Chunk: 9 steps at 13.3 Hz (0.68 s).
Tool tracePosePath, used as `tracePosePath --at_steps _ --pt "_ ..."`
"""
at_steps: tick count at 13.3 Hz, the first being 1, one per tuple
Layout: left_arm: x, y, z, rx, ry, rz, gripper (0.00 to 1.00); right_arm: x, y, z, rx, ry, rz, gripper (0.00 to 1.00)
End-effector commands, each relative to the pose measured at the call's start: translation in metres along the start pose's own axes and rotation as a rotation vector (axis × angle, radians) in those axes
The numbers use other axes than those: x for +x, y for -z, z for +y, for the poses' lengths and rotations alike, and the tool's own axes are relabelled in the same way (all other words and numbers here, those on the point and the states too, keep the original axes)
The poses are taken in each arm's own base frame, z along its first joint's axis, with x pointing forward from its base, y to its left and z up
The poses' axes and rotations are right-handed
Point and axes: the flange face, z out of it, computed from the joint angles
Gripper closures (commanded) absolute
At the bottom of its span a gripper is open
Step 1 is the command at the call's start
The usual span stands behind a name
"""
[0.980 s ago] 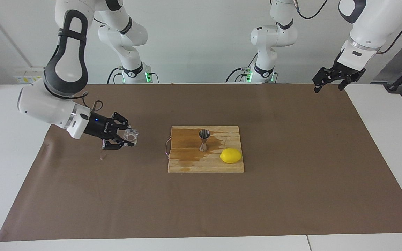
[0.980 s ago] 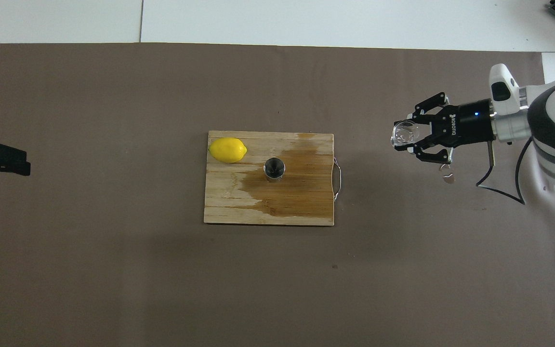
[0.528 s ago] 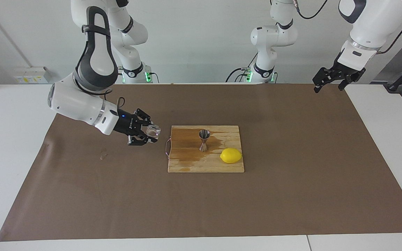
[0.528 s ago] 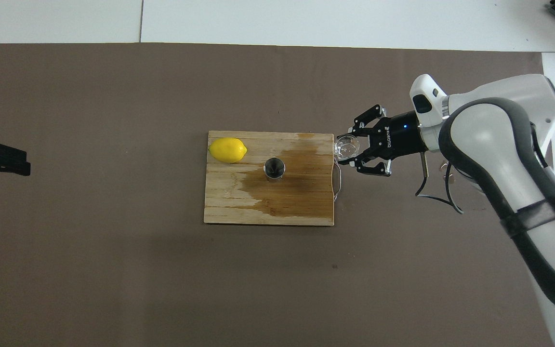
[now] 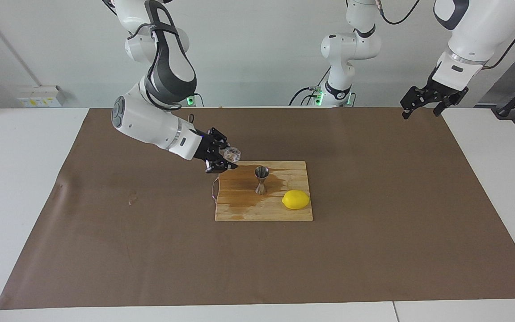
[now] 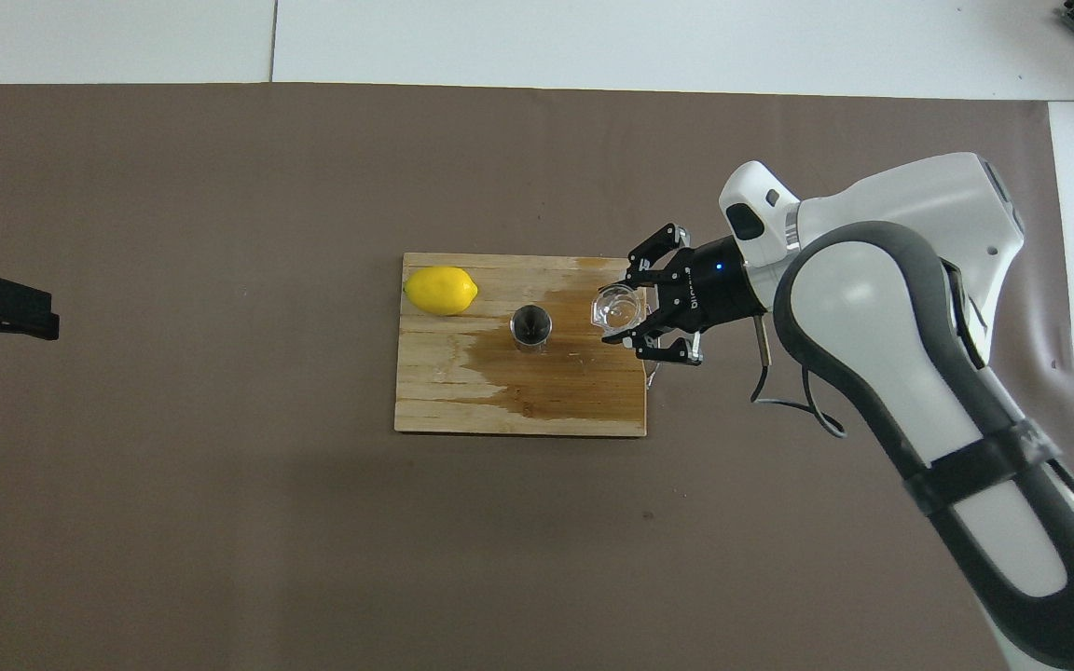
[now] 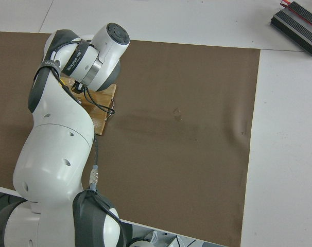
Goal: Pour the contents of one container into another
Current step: 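Lift the clear glass and carry it over the metal cup, then tilt the clear glass over the metal cup with the right gripper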
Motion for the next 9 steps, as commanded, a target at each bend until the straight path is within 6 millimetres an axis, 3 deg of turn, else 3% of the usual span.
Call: tracePosePath --at_steps 1,9 --pt "-0.008 0.000 0.000 0.004 0.006 -0.004 0.00 0.012 -0.010 -0.012 -0.009 -0.003 -0.061 0.68" --pt "-0.008 0.000 0.000 0.004 0.006 -0.004 0.00 0.036 -0.029 -0.020 -0.003 -0.029 -0.156 0.68"
